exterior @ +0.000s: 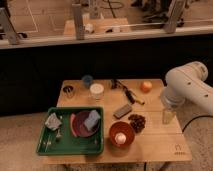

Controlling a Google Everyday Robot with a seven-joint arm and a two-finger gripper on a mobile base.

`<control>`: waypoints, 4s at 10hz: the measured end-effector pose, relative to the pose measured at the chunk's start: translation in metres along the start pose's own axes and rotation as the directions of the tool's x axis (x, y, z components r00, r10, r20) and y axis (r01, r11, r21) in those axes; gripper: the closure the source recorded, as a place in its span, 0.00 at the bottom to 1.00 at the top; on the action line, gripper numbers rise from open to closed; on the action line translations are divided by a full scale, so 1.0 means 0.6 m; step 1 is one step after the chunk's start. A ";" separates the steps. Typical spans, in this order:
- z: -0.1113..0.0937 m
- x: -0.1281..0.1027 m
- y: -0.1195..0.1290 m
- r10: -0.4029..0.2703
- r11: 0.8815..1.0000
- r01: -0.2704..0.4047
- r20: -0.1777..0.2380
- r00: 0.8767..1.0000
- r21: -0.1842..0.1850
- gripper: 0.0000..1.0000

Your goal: Place pepper in metal cup

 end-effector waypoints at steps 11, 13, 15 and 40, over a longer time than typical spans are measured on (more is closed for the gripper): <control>-0.021 -0.124 0.046 -0.407 0.912 0.407 -0.014 0.913 0.059 0.20; -0.023 -0.166 0.074 -0.549 0.833 0.549 -0.016 0.835 0.067 0.20; -0.024 -0.180 0.083 -0.592 0.803 0.592 -0.017 0.806 0.069 0.20; 0.023 -0.579 -0.033 -0.928 0.362 0.891 0.020 0.371 0.273 0.20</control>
